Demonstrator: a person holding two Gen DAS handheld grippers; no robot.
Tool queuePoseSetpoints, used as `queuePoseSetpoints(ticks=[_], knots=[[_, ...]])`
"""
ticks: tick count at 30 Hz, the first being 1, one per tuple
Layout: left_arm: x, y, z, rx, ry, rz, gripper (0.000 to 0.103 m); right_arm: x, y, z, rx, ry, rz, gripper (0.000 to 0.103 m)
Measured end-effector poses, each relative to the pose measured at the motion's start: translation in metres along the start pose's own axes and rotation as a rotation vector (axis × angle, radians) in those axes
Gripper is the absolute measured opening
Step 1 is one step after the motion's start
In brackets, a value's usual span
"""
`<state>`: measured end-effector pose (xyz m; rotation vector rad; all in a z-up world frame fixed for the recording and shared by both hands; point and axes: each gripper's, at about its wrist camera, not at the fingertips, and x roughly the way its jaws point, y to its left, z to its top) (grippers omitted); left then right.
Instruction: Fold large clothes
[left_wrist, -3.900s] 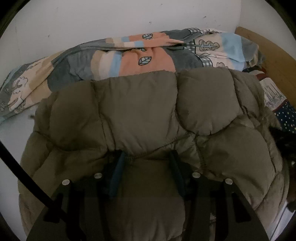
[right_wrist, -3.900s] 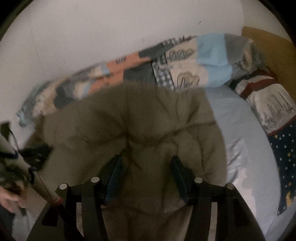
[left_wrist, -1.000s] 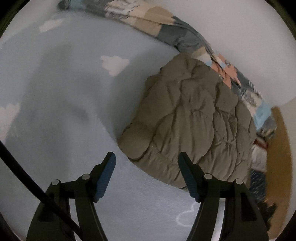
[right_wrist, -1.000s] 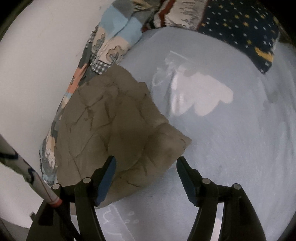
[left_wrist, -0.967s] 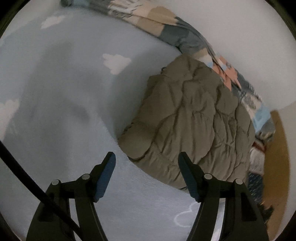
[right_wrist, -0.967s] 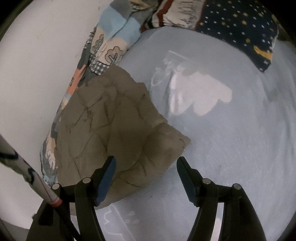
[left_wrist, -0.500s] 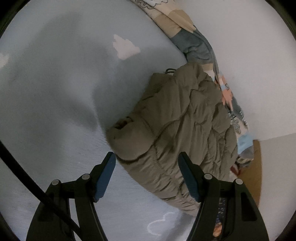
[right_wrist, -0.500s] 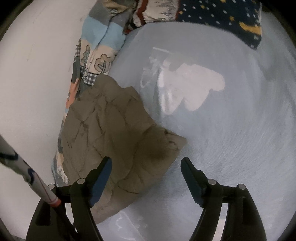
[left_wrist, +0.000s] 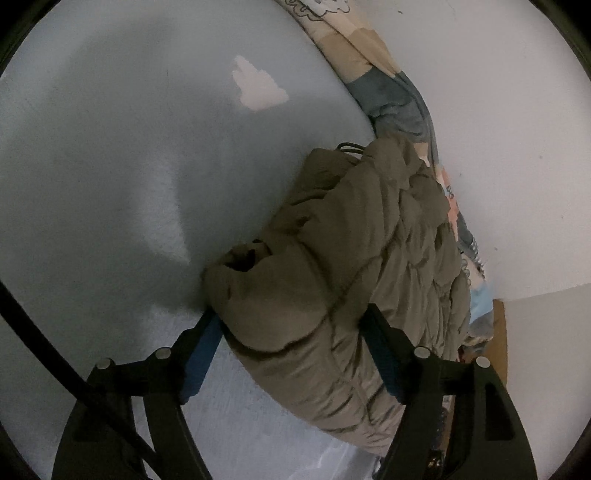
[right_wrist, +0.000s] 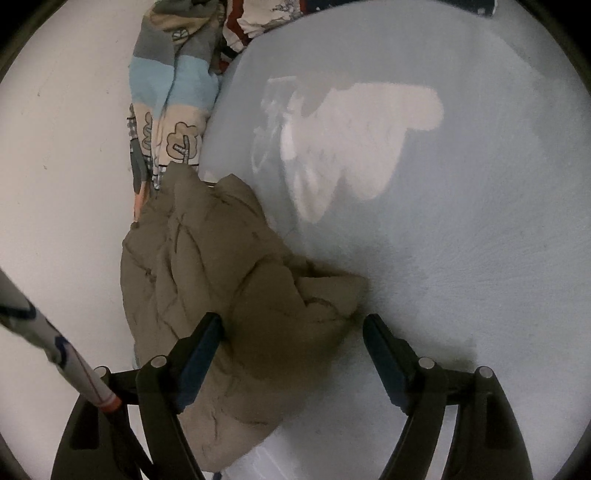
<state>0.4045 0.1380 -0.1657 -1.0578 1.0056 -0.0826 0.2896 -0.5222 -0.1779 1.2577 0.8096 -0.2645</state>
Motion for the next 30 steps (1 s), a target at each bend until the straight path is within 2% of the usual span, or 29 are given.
queuePoseSetpoints(ticks=[2, 4, 6, 8, 11, 14, 16, 19, 21, 30], knots=[[0.004, 0.000, 0.002, 0.003, 0.000, -0.006, 0.076, 0.006, 0.001, 0.001, -0.001, -0.001, 0.027, 0.087], [0.005, -0.006, 0.003, 0.047, 0.001, 0.010, 0.076, 0.011, 0.002, 0.001, -0.001, -0.019, 0.029, 0.087], [0.007, -0.019, 0.003, 0.133, -0.001, 0.071, 0.072, 0.017, 0.004, 0.002, -0.012, -0.024, 0.026, 0.086], [0.006, -0.031, 0.001, 0.214, -0.016, 0.131, 0.063, 0.018, 0.010, 0.002, -0.057, -0.026, -0.009, 0.065], [0.008, -0.059, -0.010, 0.397, -0.058, 0.269, 0.056, 0.018, 0.036, 0.000, -0.222, -0.048, -0.099, 0.047], [0.013, -0.086, -0.032, 0.631, -0.127, 0.431, 0.054, 0.019, 0.067, -0.011, -0.417, -0.089, -0.224, 0.043], [0.017, -0.097, -0.045, 0.741, -0.166, 0.507, 0.053, 0.021, 0.083, -0.021, -0.549, -0.117, -0.307, 0.041], [0.018, -0.102, -0.051, 0.788, -0.188, 0.545, 0.053, 0.023, 0.106, -0.042, -0.754, -0.172, -0.428, 0.039], [0.018, -0.103, -0.050, 0.787, -0.187, 0.545, 0.053, 0.023, 0.111, -0.051, -0.829, -0.192, -0.470, 0.038], [0.016, -0.111, -0.055, 0.830, -0.212, 0.559, 0.048, 0.023, 0.122, -0.060, -0.948, -0.219, -0.514, 0.033]])
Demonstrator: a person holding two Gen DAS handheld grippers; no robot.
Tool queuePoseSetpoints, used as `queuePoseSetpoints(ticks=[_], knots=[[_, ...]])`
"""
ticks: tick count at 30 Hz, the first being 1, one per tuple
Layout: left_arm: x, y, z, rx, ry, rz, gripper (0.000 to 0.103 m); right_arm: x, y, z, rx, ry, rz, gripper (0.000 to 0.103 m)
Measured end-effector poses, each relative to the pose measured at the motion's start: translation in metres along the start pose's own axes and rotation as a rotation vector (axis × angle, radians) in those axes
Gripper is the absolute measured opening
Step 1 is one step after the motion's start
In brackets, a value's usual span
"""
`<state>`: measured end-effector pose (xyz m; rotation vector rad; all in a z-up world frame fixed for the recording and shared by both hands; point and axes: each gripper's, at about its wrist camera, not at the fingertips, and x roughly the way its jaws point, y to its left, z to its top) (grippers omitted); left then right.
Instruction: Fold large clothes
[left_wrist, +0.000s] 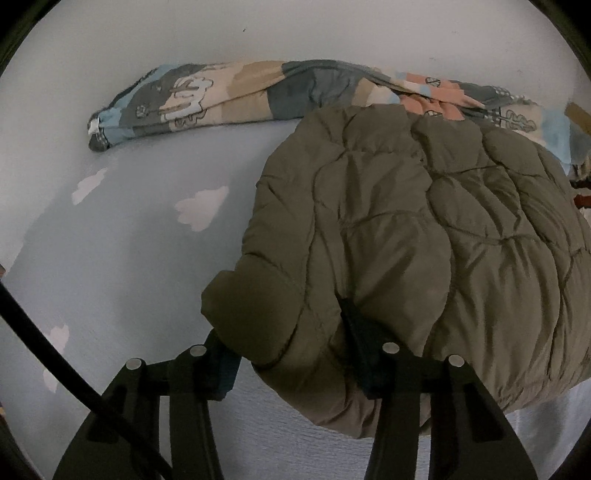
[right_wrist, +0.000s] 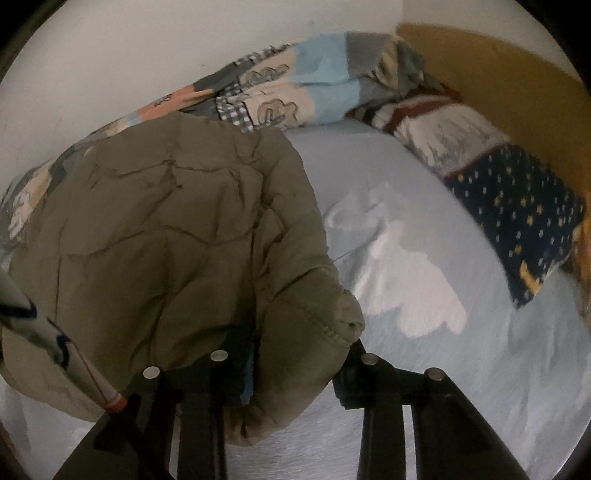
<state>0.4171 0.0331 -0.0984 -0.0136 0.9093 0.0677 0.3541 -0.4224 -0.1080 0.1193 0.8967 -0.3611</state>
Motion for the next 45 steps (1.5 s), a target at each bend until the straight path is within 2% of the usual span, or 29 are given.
queuePoseSetpoints(ticks=[14, 20, 27, 37, 41, 45], knots=[[-0.056, -0.008, -0.005, 0.048, -0.043, -0.029, 0.044, -0.054, 0.001, 0.003, -0.065, -0.070, -0.009, 0.031], [-0.093, -0.001, -0.022, 0.070, -0.058, -0.060, 0.043, -0.086, -0.005, -0.004, -0.085, -0.088, 0.000, 0.031], [-0.136, 0.014, -0.058, 0.043, -0.067, -0.105, 0.043, -0.127, -0.022, -0.031, -0.074, -0.090, 0.053, 0.031], [-0.179, 0.035, -0.115, 0.013, -0.072, -0.104, 0.043, -0.177, -0.040, -0.089, -0.048, -0.099, 0.094, 0.031], [-0.181, 0.046, -0.141, 0.011, -0.053, -0.099, 0.043, -0.191, -0.046, -0.111, -0.041, -0.096, 0.108, 0.031], [-0.164, 0.055, -0.163, -0.021, 0.005, -0.118, 0.044, -0.185, -0.053, -0.135, -0.034, -0.051, 0.107, 0.031]])
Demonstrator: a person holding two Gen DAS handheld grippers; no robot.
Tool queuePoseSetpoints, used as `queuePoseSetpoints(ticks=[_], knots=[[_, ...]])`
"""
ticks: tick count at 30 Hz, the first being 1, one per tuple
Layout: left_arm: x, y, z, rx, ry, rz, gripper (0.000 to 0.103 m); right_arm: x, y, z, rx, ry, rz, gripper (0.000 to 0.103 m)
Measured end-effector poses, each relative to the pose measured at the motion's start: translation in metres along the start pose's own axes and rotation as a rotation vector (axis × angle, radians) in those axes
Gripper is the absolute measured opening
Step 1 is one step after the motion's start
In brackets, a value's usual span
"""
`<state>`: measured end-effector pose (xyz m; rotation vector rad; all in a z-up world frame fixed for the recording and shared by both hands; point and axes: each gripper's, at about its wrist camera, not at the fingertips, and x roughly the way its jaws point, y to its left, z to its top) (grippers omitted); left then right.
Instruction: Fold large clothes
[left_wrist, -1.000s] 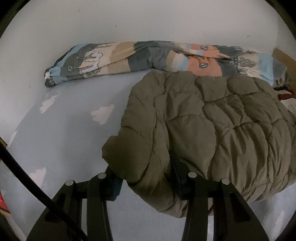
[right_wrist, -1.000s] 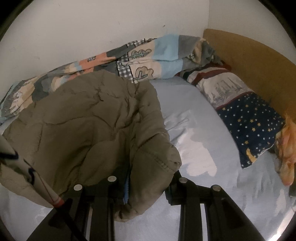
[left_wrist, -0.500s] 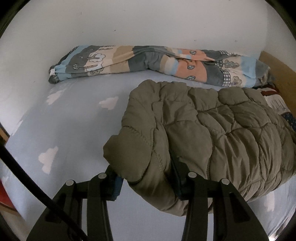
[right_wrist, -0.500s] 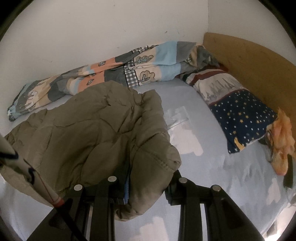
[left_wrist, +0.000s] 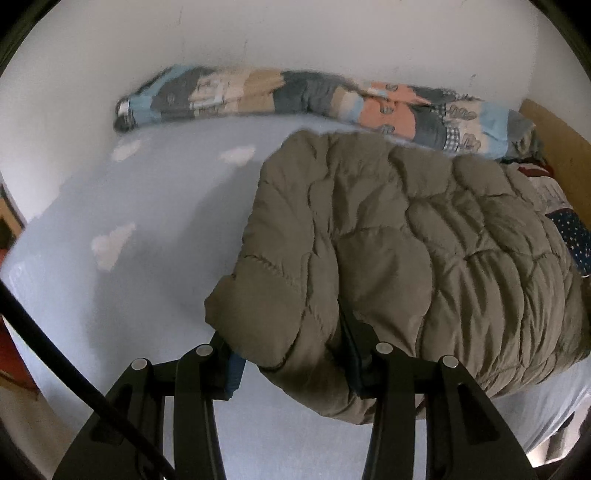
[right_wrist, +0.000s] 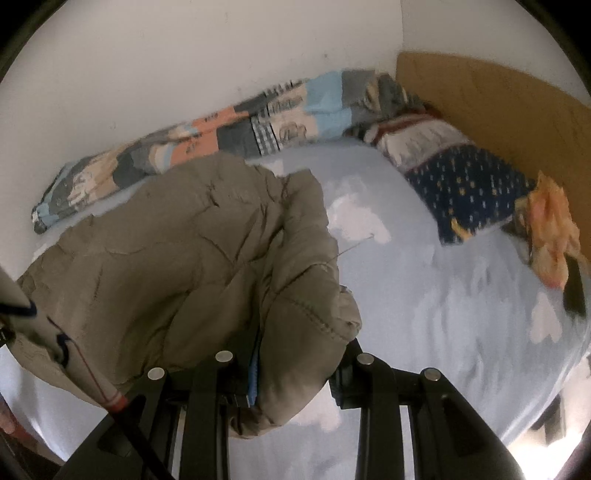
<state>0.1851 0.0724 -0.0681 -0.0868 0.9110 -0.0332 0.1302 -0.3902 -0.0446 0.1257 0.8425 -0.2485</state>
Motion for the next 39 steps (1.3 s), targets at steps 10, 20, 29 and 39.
queuePoseSetpoints(ticks=[10, 20, 29, 39], knots=[[0.023, 0.078, -0.017, -0.398, 0.131, -0.208, 0.069, 0.046, -0.071, -0.042, 0.387, 0.228, 0.177, 0.057], [-0.029, 0.075, -0.004, -0.333, -0.118, 0.001, 0.069, 0.002, -0.111, -0.052, 0.658, 0.164, 0.189, 0.063], [-0.030, -0.089, -0.024, 0.204, -0.240, -0.062, 0.069, -0.016, -0.014, -0.018, 0.232, -0.042, 0.162, 0.065], [0.027, -0.147, -0.042, 0.337, -0.182, 0.013, 0.078, 0.058, 0.064, -0.017, 0.036, 0.048, 0.131, 0.066]])
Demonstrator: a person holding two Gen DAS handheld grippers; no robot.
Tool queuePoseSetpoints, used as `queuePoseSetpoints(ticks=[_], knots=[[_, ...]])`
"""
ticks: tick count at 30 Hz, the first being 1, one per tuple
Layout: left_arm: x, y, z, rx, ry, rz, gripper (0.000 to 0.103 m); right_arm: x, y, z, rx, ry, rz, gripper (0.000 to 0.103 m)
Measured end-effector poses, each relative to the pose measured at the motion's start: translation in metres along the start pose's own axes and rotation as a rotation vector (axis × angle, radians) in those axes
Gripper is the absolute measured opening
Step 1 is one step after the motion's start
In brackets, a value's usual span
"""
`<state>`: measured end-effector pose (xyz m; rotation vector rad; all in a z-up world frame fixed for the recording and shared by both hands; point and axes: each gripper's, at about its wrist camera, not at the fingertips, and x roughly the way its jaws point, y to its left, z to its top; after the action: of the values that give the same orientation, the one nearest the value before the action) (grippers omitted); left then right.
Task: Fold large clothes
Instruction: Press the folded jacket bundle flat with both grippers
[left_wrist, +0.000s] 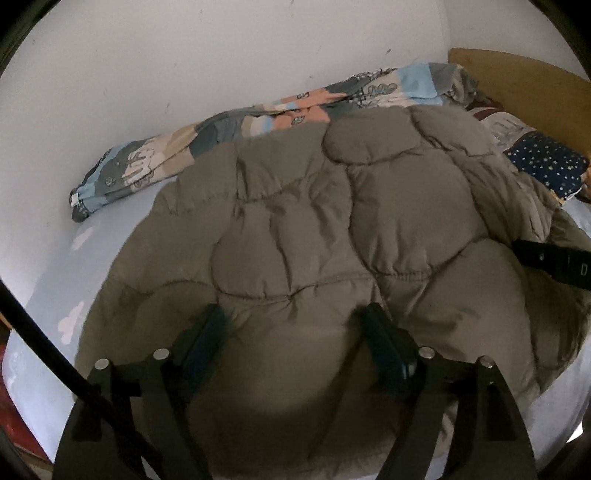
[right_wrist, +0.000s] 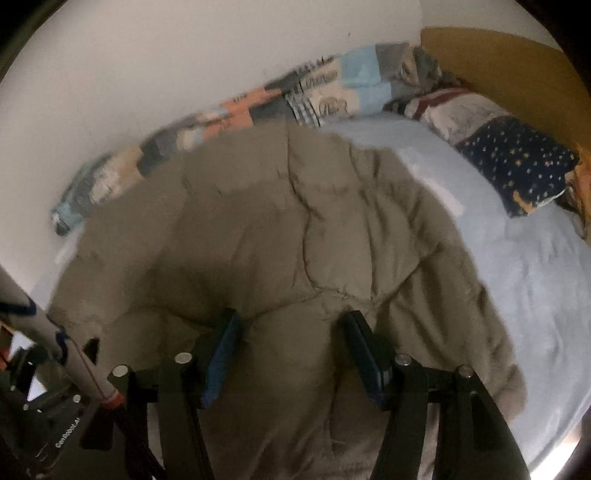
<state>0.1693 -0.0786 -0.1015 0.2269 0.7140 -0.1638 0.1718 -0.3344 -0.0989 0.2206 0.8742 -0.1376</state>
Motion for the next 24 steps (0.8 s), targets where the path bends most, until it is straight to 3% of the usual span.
queuePoseSetpoints(ticks=[18, 24], knots=[[0.009, -0.004, -0.003, 0.013, -0.001, 0.019, 0.078, 0.020, -0.002, -0.006, -0.041, 0.037, -0.043, 0.070], [0.008, -0.001, -0.001, 0.012, -0.003, 0.018, 0.078, 0.003, -0.003, 0.001, 0.031, -0.004, -0.026, 0.070]])
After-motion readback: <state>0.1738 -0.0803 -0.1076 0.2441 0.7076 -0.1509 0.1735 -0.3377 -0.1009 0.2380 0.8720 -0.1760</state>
